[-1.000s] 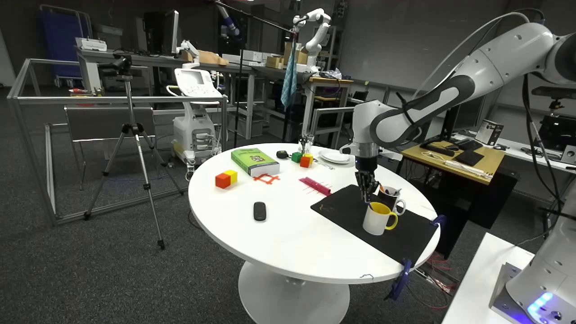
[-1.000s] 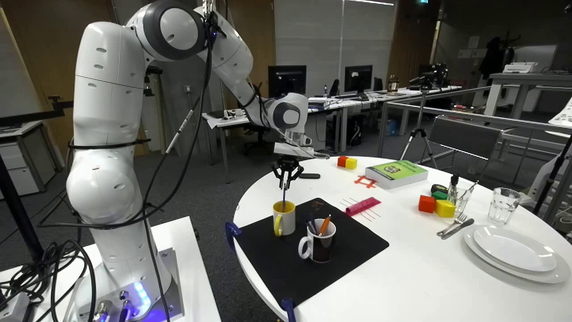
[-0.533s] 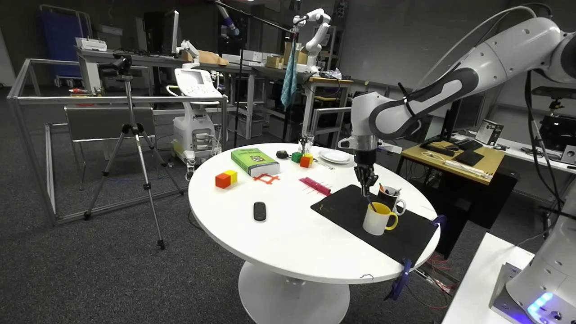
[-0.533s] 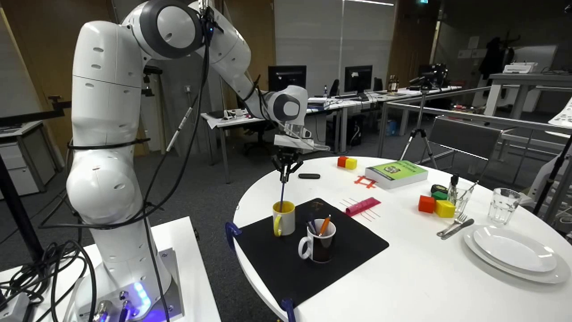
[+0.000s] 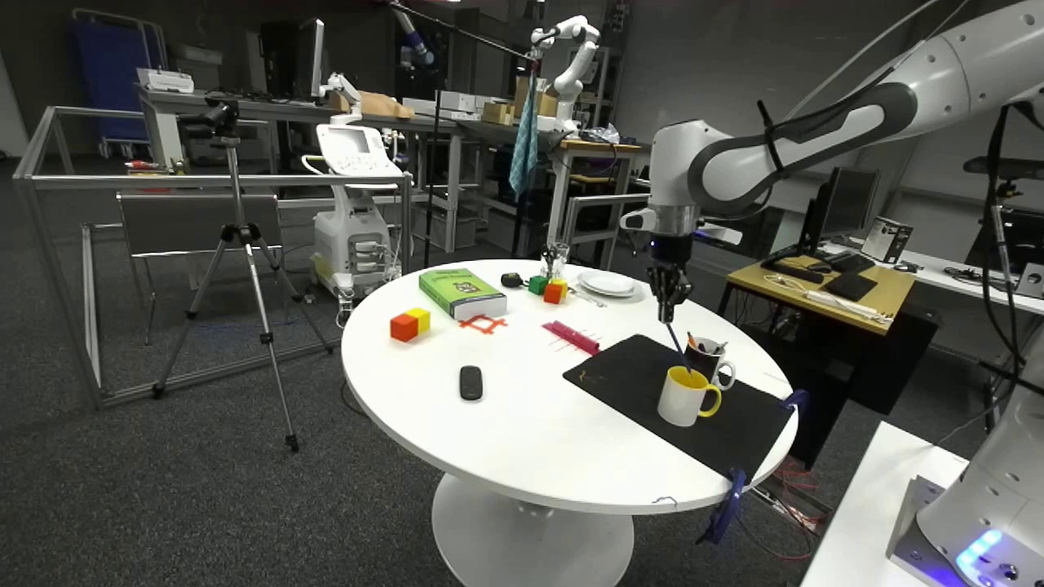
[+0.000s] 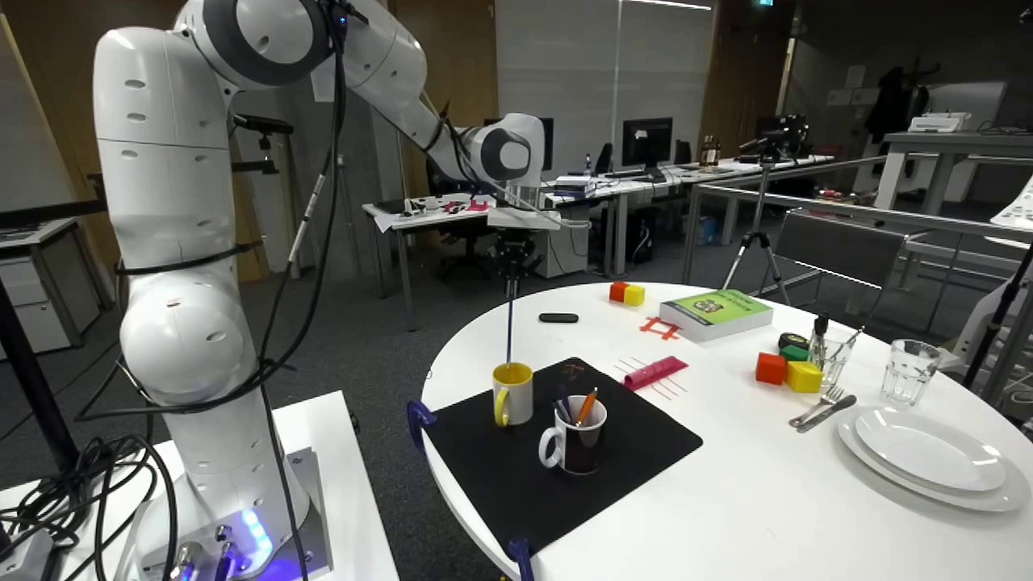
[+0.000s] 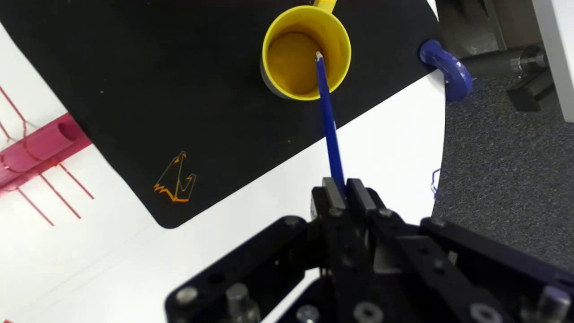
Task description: Move the pencil from the left cup to the right cup
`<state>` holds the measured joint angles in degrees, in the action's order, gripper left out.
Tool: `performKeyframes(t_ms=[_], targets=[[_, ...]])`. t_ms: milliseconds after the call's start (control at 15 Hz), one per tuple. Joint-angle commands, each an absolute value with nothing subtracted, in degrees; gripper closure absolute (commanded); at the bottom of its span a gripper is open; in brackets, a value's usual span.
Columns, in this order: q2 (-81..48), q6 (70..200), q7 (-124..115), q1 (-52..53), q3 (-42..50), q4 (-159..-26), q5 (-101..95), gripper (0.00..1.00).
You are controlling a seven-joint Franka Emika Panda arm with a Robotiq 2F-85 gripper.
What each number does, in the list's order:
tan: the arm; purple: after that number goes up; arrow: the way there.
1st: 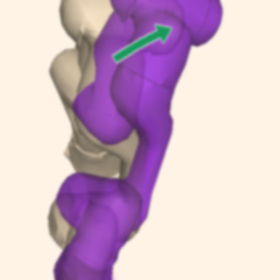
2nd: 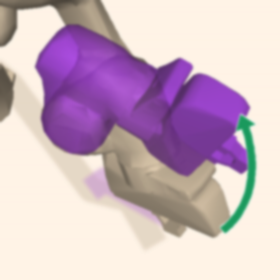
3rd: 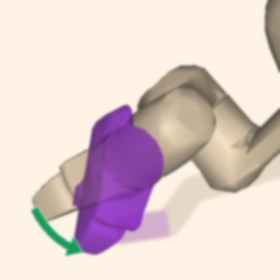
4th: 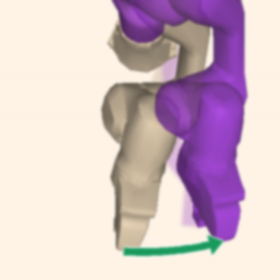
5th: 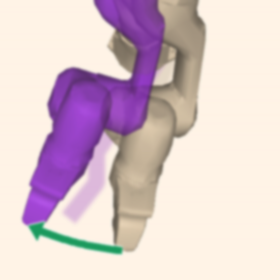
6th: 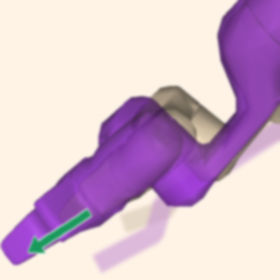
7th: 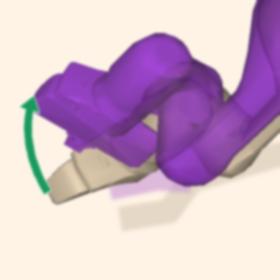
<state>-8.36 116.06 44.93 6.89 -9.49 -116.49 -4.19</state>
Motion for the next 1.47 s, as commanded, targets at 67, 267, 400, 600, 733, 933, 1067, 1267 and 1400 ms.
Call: performKeyframes(t_ms=[67,267,400,600,733,933,1067,1267,1400], targets=[[-1.38,115.75,44.15,6.6,-9.08,-118.52,-3.92,0.98],[1.8,117.25,43.83,6.28,-8.16,-119.84,-3.03,0.98],[4.14,119.22,44.17,5.66,-6.92,-121.68,-2.16,0.98],[7.3,123.38,44.86,4.4,-4.21,-125.17,0.49,0.98],[9.03,127.36,45.04,3.41,-1.98,-127.75,2.12,0.98],[11.17,132.99,45.11,2.23,0.91,-131.01,4.02,0.98],[11.84,135.23,45.37,1.97,2.39,-132.36,5.49,0.98],[9.44,133.17,44.71,2.26,2.61,-130.04,4.07,0.92],[9.81,133.17,44.7,2.31,2.69,-130.39,4.22,0.92]])
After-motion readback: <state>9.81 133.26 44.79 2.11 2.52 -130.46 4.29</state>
